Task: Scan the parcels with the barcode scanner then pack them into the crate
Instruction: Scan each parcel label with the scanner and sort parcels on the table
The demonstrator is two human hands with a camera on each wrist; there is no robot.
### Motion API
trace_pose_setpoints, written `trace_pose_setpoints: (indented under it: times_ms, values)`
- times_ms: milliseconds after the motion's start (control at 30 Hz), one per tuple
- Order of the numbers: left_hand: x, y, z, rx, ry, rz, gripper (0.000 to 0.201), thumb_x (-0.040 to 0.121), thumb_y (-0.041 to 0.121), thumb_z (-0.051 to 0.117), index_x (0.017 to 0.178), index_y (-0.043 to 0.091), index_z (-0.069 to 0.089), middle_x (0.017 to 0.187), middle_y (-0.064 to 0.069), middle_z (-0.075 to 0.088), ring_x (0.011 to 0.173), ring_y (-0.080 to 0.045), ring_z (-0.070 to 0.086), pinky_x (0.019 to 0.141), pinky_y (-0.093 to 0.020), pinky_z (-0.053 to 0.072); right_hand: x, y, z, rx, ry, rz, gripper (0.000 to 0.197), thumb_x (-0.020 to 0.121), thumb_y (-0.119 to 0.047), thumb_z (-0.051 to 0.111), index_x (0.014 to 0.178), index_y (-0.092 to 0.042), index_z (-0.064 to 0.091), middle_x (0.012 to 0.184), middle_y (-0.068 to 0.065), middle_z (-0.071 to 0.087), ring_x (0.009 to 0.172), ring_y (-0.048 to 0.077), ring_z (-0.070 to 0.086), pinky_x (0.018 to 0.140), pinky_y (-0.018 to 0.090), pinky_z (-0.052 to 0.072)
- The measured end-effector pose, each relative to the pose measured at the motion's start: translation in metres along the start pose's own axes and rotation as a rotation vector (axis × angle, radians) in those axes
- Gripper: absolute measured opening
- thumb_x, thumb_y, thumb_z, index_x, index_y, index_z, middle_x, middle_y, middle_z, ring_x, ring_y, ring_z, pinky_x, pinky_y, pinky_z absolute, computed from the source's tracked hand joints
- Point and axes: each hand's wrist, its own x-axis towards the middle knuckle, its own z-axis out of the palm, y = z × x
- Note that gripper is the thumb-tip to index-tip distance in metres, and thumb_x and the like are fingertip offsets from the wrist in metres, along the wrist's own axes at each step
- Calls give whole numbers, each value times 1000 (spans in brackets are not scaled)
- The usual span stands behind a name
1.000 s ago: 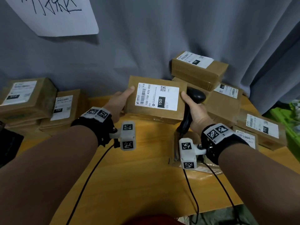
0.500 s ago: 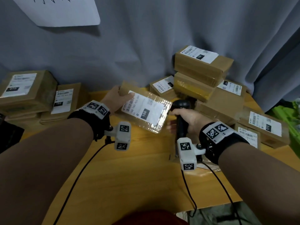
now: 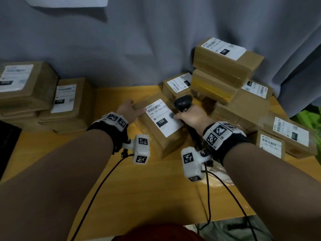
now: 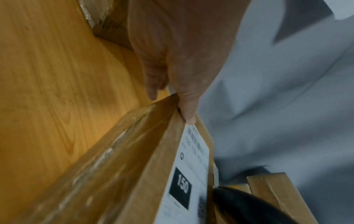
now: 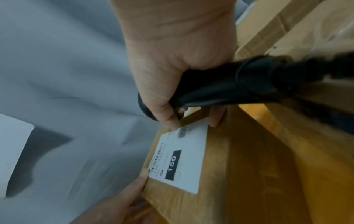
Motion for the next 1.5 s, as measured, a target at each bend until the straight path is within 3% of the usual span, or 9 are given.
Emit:
trace_pose_setpoints:
  times_ms: [100, 200, 333, 467, 600, 700, 967, 1367, 1500]
  values:
    - [-6, -2, 9, -362, -182, -172, 46, 84, 31, 71, 115, 1, 55, 114, -13, 66, 101, -35, 66, 90, -49, 54, -3, 0, 6, 72, -41, 59, 25, 83, -18, 72, 105, -14, 61, 104, 7, 64, 88, 23, 61, 68, 34, 57]
    - [-10, 5, 12, -471, -215, -64, 18, 83, 4, 69, 95, 10, 57, 91, 0, 74, 82, -14, 70, 82, -38, 57, -6, -4, -4, 147, 14, 102, 24, 82, -19, 73, 102, -12, 63, 95, 8, 64, 85, 27, 64, 65, 33, 57]
    - [-3, 12, 10, -314, -149, 103, 44, 83, 10, 70, 120, 13, 47, 118, -7, 63, 106, -25, 62, 80, -45, 57, -16, -28, -28, 338, 166, -38, 9, 81, -6, 68, 86, -6, 61, 69, 7, 60, 59, 18, 59, 64, 31, 52]
    - [-3, 12, 7, -108, -155, 133, 47, 88, 21, 66, 130, 19, 46, 113, -3, 60, 97, -28, 64, 56, -36, 60, -32, -52, -44, 368, -35, -58, 10, 83, -8, 67, 76, -6, 61, 64, 6, 58, 50, 16, 52, 53, 26, 45]
    - [-8, 10, 1, 173, -77, 210, 53, 90, 28, 61, 137, 12, 42, 123, -16, 60, 104, -34, 63, 83, -43, 56, -41, -57, -35, 158, -146, -41, 19, 82, -15, 71, 67, -9, 61, 56, 5, 58, 46, 14, 51, 45, 22, 44]
    - [-8, 6, -10, 176, -2, 145, 48, 95, 23, 54, 137, 3, 41, 127, -20, 57, 113, -36, 58, 96, -43, 49, -45, -57, -21, 117, -109, -26, 18, 83, -19, 71, 73, -6, 62, 60, 8, 60, 45, 15, 53, 43, 21, 45]
    - [-9, -10, -30, 67, 89, 128, 40, 93, 21, 55, 129, 4, 47, 120, -22, 61, 110, -36, 59, 95, -45, 50, -53, -68, -9, 22, -55, 4, 5, 80, -7, 59, 85, -5, 58, 63, 10, 55, 48, 19, 53, 44, 21, 46]
    - [-15, -11, -31, 40, 83, 117, 38, 95, 22, 53, 128, 4, 48, 116, -20, 61, 107, -34, 60, 94, -44, 50, -59, -64, -13, 54, -63, 26, 11, 82, -8, 58, 71, -9, 54, 61, 8, 53, 45, 16, 52, 44, 18, 46]
    - [-19, -8, -27, 11, 71, 109, 40, 96, 25, 52, 130, 4, 45, 117, -21, 60, 106, -35, 61, 93, -46, 51, -55, -61, -14, 162, -10, -64, 14, 88, -16, 64, 88, -3, 60, 69, 11, 60, 52, 18, 58, 48, 23, 53]
